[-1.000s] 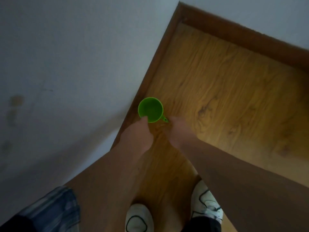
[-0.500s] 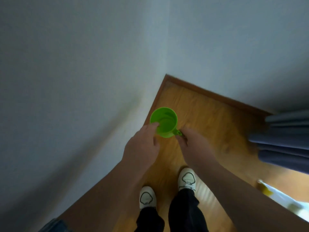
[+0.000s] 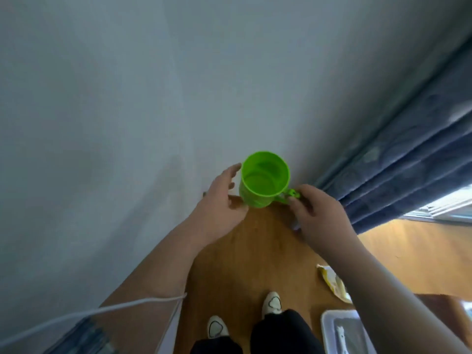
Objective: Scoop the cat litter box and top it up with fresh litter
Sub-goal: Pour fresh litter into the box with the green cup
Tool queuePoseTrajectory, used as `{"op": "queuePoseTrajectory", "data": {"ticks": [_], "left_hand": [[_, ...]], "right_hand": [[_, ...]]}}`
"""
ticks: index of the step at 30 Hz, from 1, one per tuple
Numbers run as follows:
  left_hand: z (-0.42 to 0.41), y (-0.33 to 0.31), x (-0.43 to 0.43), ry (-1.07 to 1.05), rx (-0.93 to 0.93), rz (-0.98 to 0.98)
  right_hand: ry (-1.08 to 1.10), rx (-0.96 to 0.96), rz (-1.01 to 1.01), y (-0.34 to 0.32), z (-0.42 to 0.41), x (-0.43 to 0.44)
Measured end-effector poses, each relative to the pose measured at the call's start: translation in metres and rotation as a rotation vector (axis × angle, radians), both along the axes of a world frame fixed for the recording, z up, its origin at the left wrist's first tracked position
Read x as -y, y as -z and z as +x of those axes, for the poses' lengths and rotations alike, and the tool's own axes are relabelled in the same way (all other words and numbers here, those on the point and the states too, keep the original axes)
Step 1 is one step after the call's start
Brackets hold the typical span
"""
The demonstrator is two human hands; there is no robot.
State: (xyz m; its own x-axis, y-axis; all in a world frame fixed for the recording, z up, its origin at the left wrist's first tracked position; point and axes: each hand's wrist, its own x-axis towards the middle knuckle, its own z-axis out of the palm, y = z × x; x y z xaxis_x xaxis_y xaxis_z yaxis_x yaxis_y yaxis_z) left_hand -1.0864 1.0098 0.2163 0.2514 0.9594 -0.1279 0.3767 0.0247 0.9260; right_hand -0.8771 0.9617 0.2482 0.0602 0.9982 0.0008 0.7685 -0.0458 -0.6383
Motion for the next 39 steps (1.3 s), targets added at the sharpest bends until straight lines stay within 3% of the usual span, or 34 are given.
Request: {"op": "queuePoseTrajectory", "data": {"ticks": [3,8,21,30,39], "left_hand": [[0.026,-0.038,0.014,0.122,0.131,0.041],[0.064,-0.072,0.028,0.278,0.131,0.133],[0.243,-0.079,0.102,0.423,0.101,0.103],[0.372,-0.061,0.141,0.623,0.045,0.107],[0.462,0.007,0.108,0.963,-0.066,0.049]], "right_hand": [[0.095,-0.046,0.032,-0.029,0.018,0.041],[0.225,-0.112,0.075,-0.052,0.057,0.076],[0.364,-0.239,0.08,-0.075,0.212,0.169],[0.604,-0.453,0.127,-0.034,0.318,0.234],[0.921,-0.443,0.051,0.027,0.362,0.244]]}}
